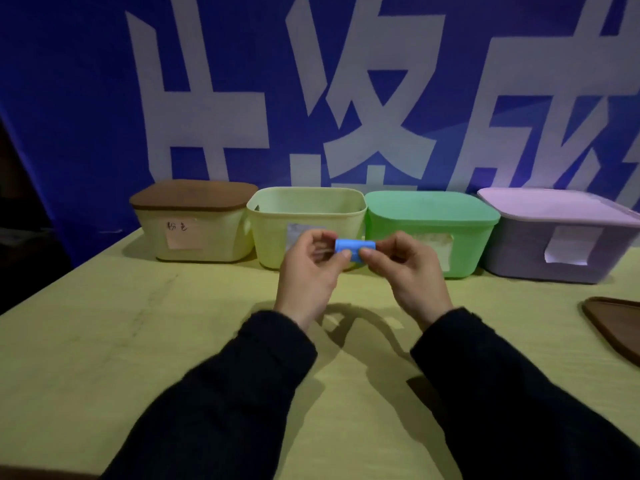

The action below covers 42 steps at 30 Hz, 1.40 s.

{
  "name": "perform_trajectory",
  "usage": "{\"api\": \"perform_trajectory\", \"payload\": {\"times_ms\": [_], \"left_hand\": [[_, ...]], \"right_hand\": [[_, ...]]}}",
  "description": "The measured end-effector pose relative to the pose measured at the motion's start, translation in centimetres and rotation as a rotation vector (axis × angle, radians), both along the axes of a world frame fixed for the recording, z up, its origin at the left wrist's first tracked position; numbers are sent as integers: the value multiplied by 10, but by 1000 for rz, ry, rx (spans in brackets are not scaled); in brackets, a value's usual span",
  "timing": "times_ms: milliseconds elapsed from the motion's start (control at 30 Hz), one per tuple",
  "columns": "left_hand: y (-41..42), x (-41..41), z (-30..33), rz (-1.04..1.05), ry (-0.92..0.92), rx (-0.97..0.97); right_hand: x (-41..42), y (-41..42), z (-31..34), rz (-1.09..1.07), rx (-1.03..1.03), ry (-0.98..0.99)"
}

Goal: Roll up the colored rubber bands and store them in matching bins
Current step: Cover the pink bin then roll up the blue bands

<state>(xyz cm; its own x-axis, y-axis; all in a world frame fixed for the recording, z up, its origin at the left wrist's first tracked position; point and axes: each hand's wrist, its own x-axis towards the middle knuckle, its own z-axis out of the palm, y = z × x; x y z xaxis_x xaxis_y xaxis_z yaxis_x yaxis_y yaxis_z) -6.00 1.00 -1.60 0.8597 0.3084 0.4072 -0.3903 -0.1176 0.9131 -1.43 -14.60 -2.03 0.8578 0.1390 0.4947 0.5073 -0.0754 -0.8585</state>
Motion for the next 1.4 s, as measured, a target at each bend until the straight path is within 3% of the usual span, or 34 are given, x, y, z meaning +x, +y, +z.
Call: {"api": "perform_trajectory", "payload": {"times_ms": [200, 333, 500, 700, 867, 1133, 1400], "left_hand": [[42, 21, 28, 120, 8, 162], [59, 43, 42, 203, 1, 271], [65, 74, 49, 275, -33, 397], [65, 98, 43, 372, -55, 629], [70, 102, 38, 406, 62, 902], [59, 77, 45, 349, 20, 865], [16, 42, 41, 143, -1, 860]], "right_hand": [[30, 38, 31, -54, -164, -49], [47, 57, 43, -255, -475, -237], [71, 67, 59, -419, -607, -352], [88, 73, 44, -452, -657, -352], [100, 73, 34, -451, -802, -287], [77, 65, 39, -445, -747, -399], [29, 20, 35, -360, -739, -273]]}}
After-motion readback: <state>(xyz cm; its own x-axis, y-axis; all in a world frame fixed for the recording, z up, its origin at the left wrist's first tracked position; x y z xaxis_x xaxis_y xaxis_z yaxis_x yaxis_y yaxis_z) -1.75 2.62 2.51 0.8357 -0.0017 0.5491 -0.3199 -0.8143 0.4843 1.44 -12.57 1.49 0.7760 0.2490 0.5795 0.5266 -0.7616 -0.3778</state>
